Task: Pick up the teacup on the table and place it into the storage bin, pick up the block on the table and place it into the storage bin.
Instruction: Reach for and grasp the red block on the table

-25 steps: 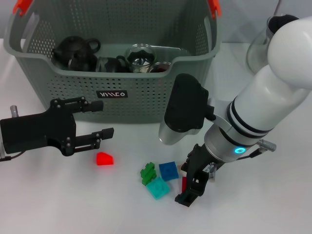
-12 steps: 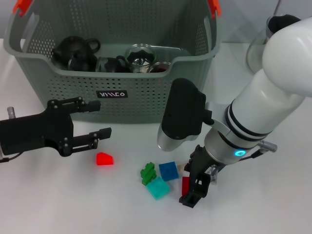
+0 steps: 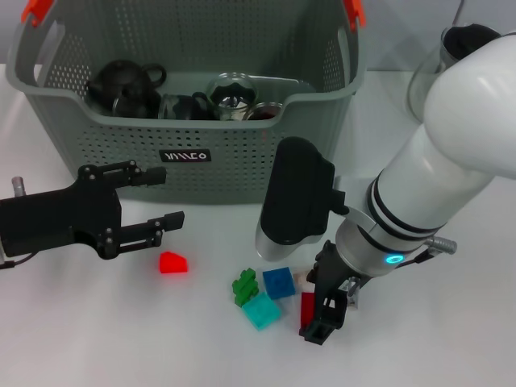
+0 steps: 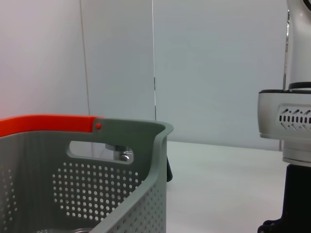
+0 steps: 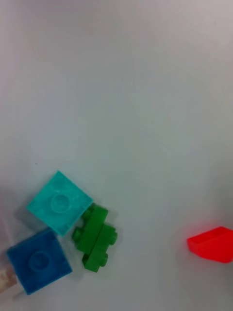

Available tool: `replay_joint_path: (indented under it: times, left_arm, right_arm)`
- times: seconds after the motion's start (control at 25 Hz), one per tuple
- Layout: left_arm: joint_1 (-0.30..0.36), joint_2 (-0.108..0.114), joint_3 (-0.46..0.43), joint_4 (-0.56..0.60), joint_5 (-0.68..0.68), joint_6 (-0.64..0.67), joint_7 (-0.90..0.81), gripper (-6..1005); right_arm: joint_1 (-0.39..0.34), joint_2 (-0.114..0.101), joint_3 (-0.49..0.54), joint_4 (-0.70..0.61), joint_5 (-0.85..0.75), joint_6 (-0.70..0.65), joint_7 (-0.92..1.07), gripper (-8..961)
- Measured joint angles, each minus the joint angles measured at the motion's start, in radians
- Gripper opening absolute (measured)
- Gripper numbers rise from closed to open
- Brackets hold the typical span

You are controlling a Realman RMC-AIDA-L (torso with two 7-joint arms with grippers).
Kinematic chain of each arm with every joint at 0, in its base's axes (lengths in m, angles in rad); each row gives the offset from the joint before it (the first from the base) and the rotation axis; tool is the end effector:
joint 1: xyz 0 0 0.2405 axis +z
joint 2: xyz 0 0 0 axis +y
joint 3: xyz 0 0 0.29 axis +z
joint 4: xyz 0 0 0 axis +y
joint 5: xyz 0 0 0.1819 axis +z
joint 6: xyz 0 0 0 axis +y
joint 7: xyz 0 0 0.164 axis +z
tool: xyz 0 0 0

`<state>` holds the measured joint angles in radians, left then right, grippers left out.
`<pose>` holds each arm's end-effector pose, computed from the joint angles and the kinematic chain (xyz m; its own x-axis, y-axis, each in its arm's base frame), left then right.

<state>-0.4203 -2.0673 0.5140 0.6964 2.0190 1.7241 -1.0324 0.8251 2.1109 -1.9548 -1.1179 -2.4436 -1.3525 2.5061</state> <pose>-0.2907 0.2944 -0.0038 0.8471 0.0676 0.5272 0.2724 -0.9069 -0.3214 0.1682 0.3191 -0.1417 0.8424 -0.1720 0.5106 -0.1261 -0.9843 -0.1234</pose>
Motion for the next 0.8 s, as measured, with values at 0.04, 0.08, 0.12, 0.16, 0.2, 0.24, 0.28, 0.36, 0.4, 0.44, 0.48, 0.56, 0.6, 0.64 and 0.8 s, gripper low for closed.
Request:
replay_joint_path:
  times: [0.04, 0.08, 0.12, 0.16, 0.2, 0.24, 0.28, 0.36, 0.4, 0.44, 0.48, 0.56, 0.6, 0.64, 0.8]
  left_arm:
    - [0.0, 0.0, 0.0, 0.0, 0.0, 0.0, 0.0, 674]
    - [0.0, 0.0, 0.0, 0.0, 0.0, 0.0, 0.0, 674]
    - [0.0, 0.0, 0.0, 0.0, 0.0, 0.0, 0.0, 674]
    - [0.0, 0.0, 0.0, 0.0, 0.0, -0.001, 0.001, 674]
    - [0.0, 0.0, 0.0, 0.0, 0.0, -0.001, 0.001, 674]
    - [0.0, 0.0, 0.0, 0.0, 0.0, -0.002, 0.001, 674]
    - [0.0, 0.0, 0.0, 0.0, 0.0, -0.002, 0.002, 674]
    - [0.0, 0.0, 0.0, 0.0, 0.0, -0.002, 0.002, 675]
    - [0.0, 0.0, 0.0, 0.0, 0.0, -0.002, 0.002, 675]
    - [0.0, 0.0, 0.0, 0.0, 0.0, -0.003, 0.002, 675]
    - [0.0, 0.0, 0.0, 0.0, 0.0, -0.003, 0.003, 675]
    - [0.0, 0.0, 0.0, 0.0, 0.0, -0.003, 0.005, 675]
    - [0.0, 0.0, 0.0, -0.001, 0.0, -0.003, 0.006, 675]
    - [0.0, 0.0, 0.0, -0.001, 0.0, -0.003, 0.008, 675]
    - [0.0, 0.0, 0.0, -0.004, 0.0, -0.003, 0.01, 675]
  right_arm:
    - [0.0, 0.0, -0.002, 0.0, 0.0, 0.001, 0.001, 842]
    - [-0.001, 0.0, -0.005, 0.0, 0.0, 0.002, 0.002, 842]
    - [-0.001, 0.0, -0.009, 0.0, 0.0, 0.003, 0.004, 842]
    - [-0.001, 0.0, -0.013, 0.0, 0.0, 0.005, 0.007, 842]
    - [-0.001, 0.0, -0.019, 0.0, 0.0, 0.006, 0.009, 842]
    - [-0.001, 0.0, -0.024, 0.0, 0.0, 0.009, 0.011, 842]
    - [-0.001, 0.0, -0.028, 0.0, 0.001, 0.01, 0.012, 842]
    - [-0.001, 0.0, -0.03, 0.0, 0.003, 0.01, 0.012, 842]
    - [-0.001, 0.0, -0.03, 0.0, 0.003, 0.009, 0.012, 842]
    - [-0.001, 0.0, -0.03, 0.0, 0.004, 0.009, 0.013, 842]
    - [-0.001, 0.0, -0.03, 0.0, 0.005, 0.009, 0.013, 842]
    - [-0.001, 0.0, -0.032, 0.0, 0.005, 0.009, 0.013, 842]
    - [-0.001, 0.0, -0.034, 0.0, 0.006, 0.009, 0.013, 842]
    - [-0.001, 0.001, -0.037, 0.0, 0.006, 0.01, 0.013, 842]
    - [-0.001, 0.001, -0.042, 0.0, 0.006, 0.011, 0.013, 842]
